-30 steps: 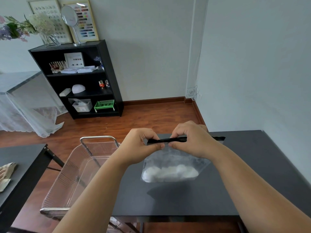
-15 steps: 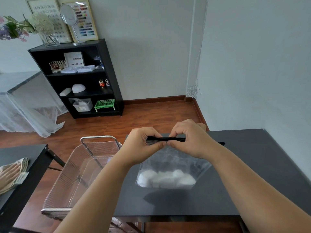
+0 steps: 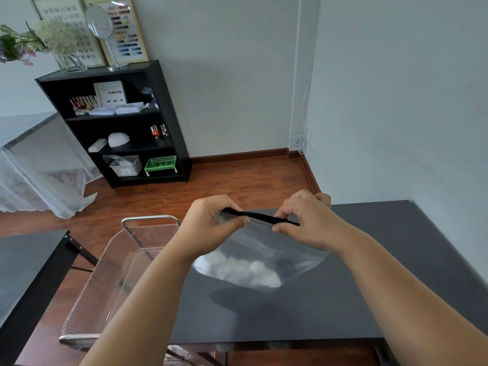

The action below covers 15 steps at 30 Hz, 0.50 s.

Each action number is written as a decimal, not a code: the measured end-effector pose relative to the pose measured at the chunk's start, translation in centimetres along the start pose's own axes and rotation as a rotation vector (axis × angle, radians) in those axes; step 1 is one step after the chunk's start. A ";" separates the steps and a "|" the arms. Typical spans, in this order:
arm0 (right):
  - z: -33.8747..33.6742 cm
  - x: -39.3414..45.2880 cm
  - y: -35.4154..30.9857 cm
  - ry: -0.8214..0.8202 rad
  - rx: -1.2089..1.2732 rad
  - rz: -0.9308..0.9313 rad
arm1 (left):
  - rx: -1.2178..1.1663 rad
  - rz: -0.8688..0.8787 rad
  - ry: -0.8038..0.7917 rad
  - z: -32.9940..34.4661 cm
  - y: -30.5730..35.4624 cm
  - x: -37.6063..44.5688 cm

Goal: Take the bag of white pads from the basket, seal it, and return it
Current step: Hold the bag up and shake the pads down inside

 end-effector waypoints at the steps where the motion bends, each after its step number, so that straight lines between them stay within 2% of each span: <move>1: 0.1 -0.2 0.5 0.010 0.000 0.020 | 0.003 -0.007 0.008 -0.2 -0.2 -0.1; 10: 0.0 -2.4 4.4 0.031 -0.075 0.103 | -0.038 -0.098 0.098 -2.4 -2.1 -2.2; 15: -0.5 -3.8 5.9 0.008 0.012 0.167 | -0.175 -0.235 0.128 -1.6 -3.1 -4.5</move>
Point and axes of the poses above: each hand's wrist, its own x-axis towards the middle knuckle, its own z-axis out of the palm, y = z × x, the point moved 4 cm from there along x, towards the middle knuckle, and after that the axes turned 13 degrees about z, right-handed, at the moved point
